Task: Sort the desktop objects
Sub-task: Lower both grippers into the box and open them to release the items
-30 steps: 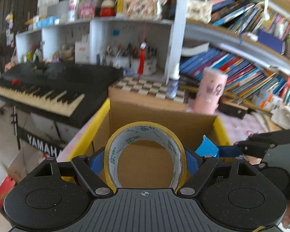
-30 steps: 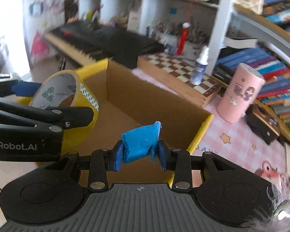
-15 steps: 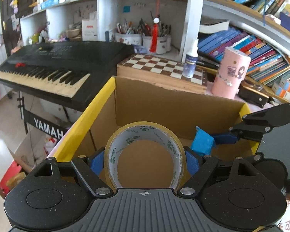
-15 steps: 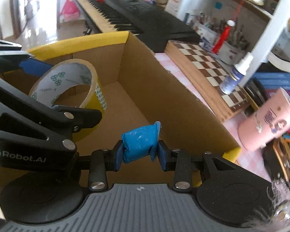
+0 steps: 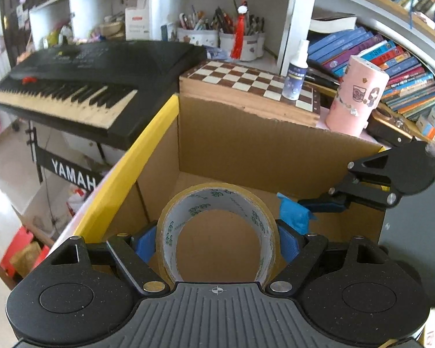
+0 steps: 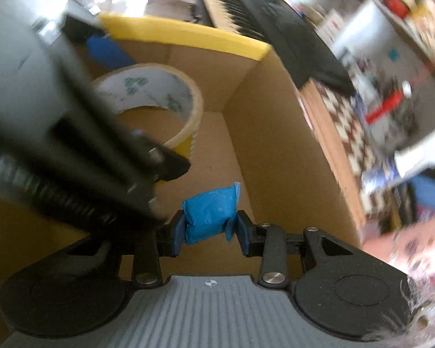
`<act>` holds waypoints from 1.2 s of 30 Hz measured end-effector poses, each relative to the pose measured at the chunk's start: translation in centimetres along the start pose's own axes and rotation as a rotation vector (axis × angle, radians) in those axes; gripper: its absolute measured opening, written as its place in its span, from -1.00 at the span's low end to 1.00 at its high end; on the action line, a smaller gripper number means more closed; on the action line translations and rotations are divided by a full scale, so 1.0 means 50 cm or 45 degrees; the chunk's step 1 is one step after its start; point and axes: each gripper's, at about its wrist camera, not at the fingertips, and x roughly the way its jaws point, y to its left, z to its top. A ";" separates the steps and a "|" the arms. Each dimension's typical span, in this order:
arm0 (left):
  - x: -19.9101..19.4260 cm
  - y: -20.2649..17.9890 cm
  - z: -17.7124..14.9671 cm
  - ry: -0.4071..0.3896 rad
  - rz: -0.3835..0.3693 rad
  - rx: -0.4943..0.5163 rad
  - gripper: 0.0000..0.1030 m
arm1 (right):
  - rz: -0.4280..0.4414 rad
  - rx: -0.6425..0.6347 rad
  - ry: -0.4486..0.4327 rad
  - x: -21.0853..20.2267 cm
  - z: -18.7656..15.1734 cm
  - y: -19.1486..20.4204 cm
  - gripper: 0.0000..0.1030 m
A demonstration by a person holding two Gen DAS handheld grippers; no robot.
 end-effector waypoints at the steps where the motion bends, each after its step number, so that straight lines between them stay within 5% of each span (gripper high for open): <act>1: 0.000 0.002 0.000 0.010 -0.010 -0.014 0.62 | -0.015 -0.064 -0.016 -0.001 -0.003 0.008 -0.33; 6: -0.003 -0.011 -0.009 0.026 -0.022 -0.012 0.63 | 0.037 -0.205 -0.147 -0.019 -0.022 0.012 -0.32; 15: -0.006 -0.038 -0.018 0.049 -0.010 0.028 0.64 | 0.043 -0.315 -0.123 -0.009 -0.020 -0.003 -0.31; 19: -0.007 -0.041 -0.023 0.034 0.007 0.040 0.65 | 0.058 -0.274 -0.096 -0.004 -0.014 -0.010 0.04; 23: -0.022 -0.042 -0.025 -0.023 0.024 0.058 0.70 | 0.041 -0.252 -0.124 -0.015 -0.017 -0.008 0.58; 36: -0.165 -0.016 -0.022 -0.350 0.016 0.019 0.75 | -0.113 0.122 -0.297 -0.174 -0.049 -0.012 0.57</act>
